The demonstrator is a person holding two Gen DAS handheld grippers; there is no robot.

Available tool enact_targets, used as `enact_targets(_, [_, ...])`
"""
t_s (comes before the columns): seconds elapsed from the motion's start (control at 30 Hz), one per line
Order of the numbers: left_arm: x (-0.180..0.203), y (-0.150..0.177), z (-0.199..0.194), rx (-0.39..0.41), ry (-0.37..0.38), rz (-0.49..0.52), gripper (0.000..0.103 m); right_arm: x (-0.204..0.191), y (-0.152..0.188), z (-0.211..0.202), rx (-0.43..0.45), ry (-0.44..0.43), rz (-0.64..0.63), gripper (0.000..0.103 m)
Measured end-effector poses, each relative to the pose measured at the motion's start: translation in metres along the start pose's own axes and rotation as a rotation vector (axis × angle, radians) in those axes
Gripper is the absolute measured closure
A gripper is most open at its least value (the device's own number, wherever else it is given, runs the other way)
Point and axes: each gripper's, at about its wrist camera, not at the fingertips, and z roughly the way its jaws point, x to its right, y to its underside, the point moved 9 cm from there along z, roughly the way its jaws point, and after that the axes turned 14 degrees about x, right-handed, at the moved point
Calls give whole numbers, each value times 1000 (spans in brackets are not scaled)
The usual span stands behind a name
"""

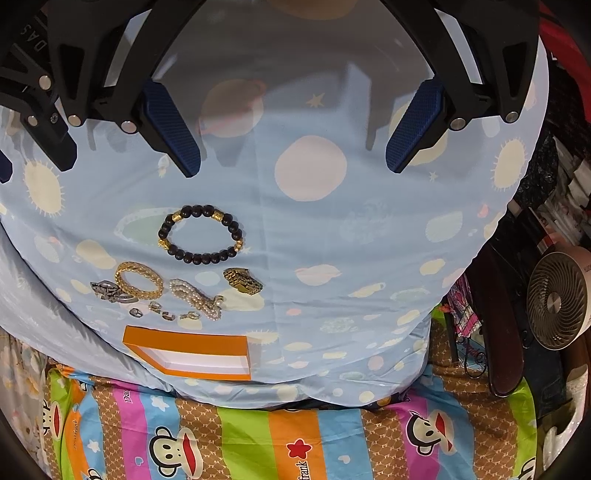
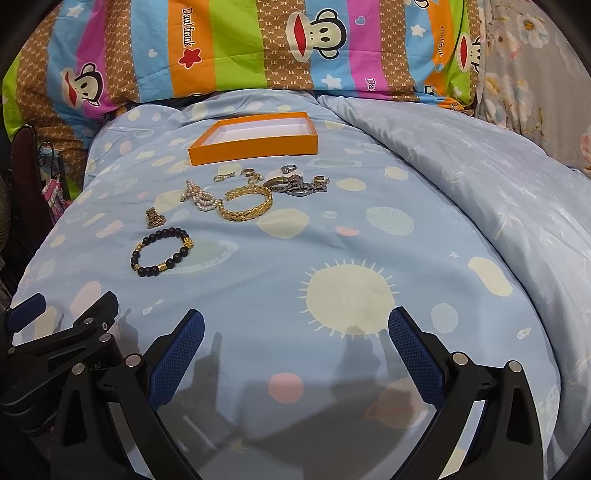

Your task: Organize jewelry

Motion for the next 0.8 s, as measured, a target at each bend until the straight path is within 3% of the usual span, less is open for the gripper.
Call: enact_targets(0.8, [-1, 0, 0, 6, -4, 1, 5, 0, 2, 1, 0, -16, 20, 5])
